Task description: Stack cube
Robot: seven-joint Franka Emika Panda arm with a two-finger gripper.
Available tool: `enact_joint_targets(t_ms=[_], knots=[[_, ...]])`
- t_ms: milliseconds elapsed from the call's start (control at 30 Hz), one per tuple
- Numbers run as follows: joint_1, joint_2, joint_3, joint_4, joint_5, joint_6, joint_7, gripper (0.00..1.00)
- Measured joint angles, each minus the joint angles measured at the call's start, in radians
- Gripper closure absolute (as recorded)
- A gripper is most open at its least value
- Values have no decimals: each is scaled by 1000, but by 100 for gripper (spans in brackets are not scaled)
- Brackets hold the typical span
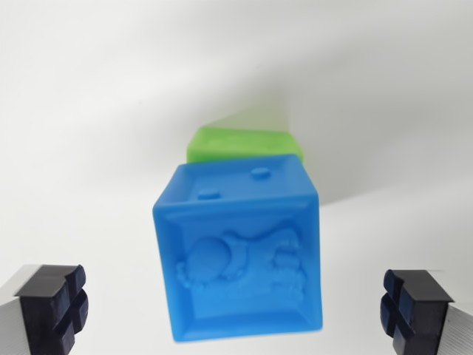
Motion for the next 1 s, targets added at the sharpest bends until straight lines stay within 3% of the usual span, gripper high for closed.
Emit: enact_joint_targets(t_ms=[433,1000], knots=[[5,-146,0,7,30,-151,-22,0],[6,-312,0,66,47,-374,-36,0]])
